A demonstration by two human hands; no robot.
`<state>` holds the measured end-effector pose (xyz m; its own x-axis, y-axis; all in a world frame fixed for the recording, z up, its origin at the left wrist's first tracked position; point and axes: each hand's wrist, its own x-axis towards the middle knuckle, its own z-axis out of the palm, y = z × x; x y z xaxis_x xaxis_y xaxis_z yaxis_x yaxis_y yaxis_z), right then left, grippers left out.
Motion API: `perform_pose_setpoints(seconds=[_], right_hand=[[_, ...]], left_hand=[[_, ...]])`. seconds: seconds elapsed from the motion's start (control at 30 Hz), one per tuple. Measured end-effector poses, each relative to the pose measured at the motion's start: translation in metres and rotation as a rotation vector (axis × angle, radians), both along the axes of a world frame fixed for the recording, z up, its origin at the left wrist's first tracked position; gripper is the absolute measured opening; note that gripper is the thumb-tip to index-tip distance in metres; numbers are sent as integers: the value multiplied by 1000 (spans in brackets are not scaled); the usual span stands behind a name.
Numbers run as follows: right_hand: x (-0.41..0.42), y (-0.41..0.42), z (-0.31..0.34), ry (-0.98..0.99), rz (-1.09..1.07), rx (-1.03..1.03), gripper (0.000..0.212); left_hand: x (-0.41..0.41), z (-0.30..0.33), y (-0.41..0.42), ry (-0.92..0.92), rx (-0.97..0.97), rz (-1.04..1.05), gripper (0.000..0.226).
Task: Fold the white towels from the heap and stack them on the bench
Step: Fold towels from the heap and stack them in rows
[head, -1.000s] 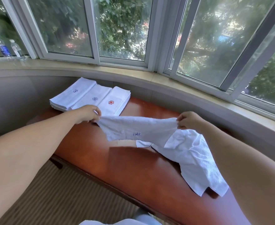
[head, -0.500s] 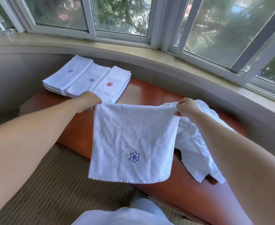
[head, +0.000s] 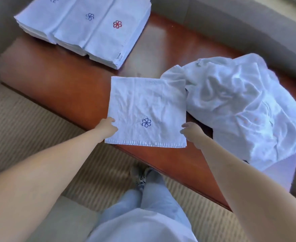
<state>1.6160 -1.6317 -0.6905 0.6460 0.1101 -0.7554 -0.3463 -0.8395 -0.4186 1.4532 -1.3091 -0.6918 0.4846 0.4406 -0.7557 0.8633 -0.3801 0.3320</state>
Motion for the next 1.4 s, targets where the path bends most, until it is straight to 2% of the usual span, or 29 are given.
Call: perform_pose_setpoints(seconds=[0.1, 0.2, 0.27, 0.4, 0.5, 0.6, 0.73, 0.83, 0.9, 0.97, 1.1, 1.17, 1.4], right_hand=[[-11, -9, -24, 2, -46, -96, 22], [-19, -14, -43, 68, -92, -164, 21], [-23, -18, -52, 75, -95, -169, 18], [-28, -19, -58, -53, -87, -196, 21], [-29, -19, -59, 2, -133, -151, 21], [-32, -20, -52, 17, -147, -90, 5], [-38, -24, -41, -34, -139, -71, 19], [-45, -28, -48, -62, 71, -175, 24], [-50, -29, -53, -123, 131, -235, 17], [-55, -30, -57, -161, 125, -238, 9], [-58, -33, -59, -159, 59, -114, 31], [-54, -33, -58, -158, 48, -63, 34], [-54, -38, -64, -112, 27, -73, 27]], left_hand=[[-11, -20, -2, 93, 121, 26, 54], [-19, -33, -1, 176, 201, 64, 47], [-23, -41, 2, 191, 195, 66, 42], [-28, -50, 7, 138, 213, 48, 32], [-30, -53, 7, 108, 171, 102, 33], [-34, -53, 10, 119, 63, 139, 26], [-42, -52, 11, 35, -23, 268, 9], [-52, -57, 10, 65, 25, 204, 16], [-57, -63, 6, 59, 75, 168, 20], [-60, -67, 2, 26, 111, 189, 24], [-62, -70, -3, -42, -9, 422, 19], [-61, -69, -1, -54, -79, 518, 10], [-67, -64, -1, -73, -115, 521, 10]])
